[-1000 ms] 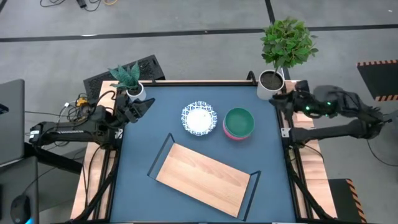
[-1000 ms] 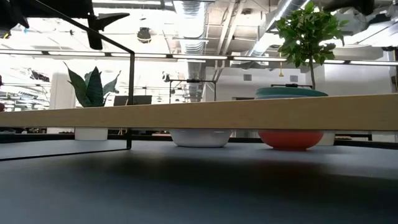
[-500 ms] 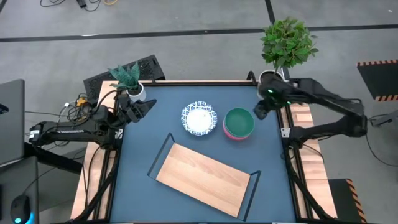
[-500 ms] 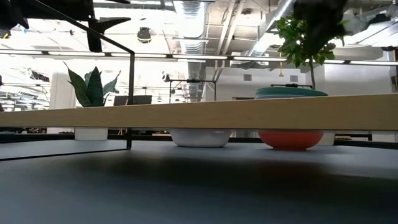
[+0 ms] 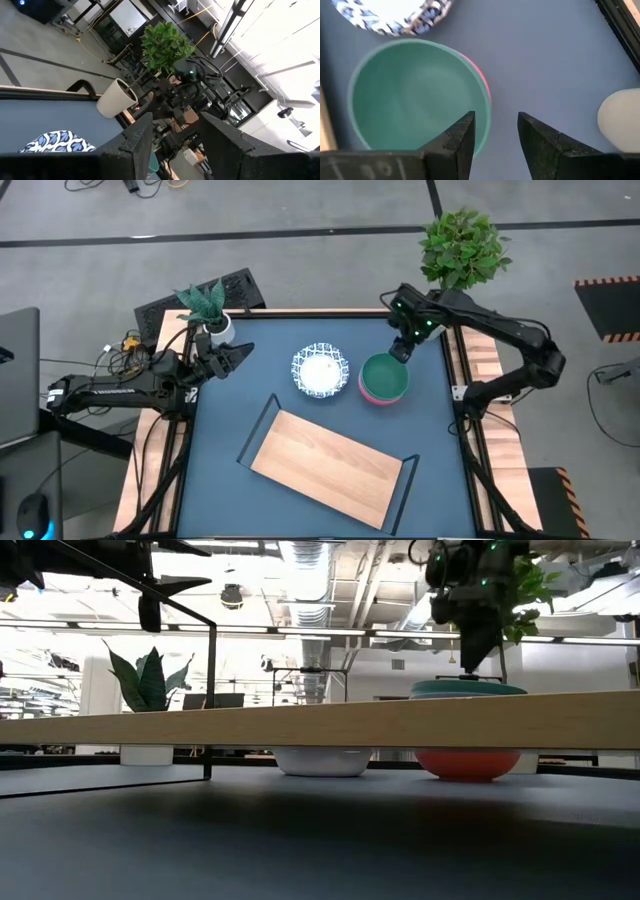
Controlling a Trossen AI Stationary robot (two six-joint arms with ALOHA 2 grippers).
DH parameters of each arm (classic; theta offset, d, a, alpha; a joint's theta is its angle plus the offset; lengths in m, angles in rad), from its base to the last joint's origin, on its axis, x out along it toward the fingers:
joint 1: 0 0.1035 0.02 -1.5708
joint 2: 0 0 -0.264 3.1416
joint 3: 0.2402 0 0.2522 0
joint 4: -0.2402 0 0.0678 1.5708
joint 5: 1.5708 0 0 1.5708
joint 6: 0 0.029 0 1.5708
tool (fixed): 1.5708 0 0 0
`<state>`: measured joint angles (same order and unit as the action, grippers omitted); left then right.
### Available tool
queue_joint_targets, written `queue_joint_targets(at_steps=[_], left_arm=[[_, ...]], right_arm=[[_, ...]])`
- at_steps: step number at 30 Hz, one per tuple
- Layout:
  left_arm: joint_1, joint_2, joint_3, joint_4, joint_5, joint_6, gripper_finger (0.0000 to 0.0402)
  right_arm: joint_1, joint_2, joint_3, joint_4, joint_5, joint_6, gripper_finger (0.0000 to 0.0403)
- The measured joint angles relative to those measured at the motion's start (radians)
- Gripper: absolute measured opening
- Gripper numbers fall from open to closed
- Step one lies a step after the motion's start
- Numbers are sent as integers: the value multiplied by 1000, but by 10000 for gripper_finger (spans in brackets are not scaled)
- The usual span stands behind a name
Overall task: Place and stack bowls onto a shelf
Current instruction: Put the green bowl on the shelf
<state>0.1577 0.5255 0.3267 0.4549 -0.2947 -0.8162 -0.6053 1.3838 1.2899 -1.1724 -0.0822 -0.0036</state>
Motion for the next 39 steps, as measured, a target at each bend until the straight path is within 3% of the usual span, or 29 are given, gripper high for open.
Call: queue_joint_targets(at_steps=[8, 25, 31, 37, 39], left_arm=[[0, 0, 0, -2, 0, 0, 147], [0, 0, 0, -32, -8, 0, 147], [0, 0, 0, -47, -8, 0, 147], [0, 0, 0, -49, -8, -2, 147], [0, 0, 0, -49, -8, -4, 147]], right_arm=[[-13, 59, -32, 43, 0, -58, 173], [-3, 61, -165, 149, -3, -82, 165], [-2, 61, -165, 163, -6, -83, 115], [-2, 61, -165, 160, -9, -75, 26], [-3, 61, -164, 159, -10, -69, 25]])
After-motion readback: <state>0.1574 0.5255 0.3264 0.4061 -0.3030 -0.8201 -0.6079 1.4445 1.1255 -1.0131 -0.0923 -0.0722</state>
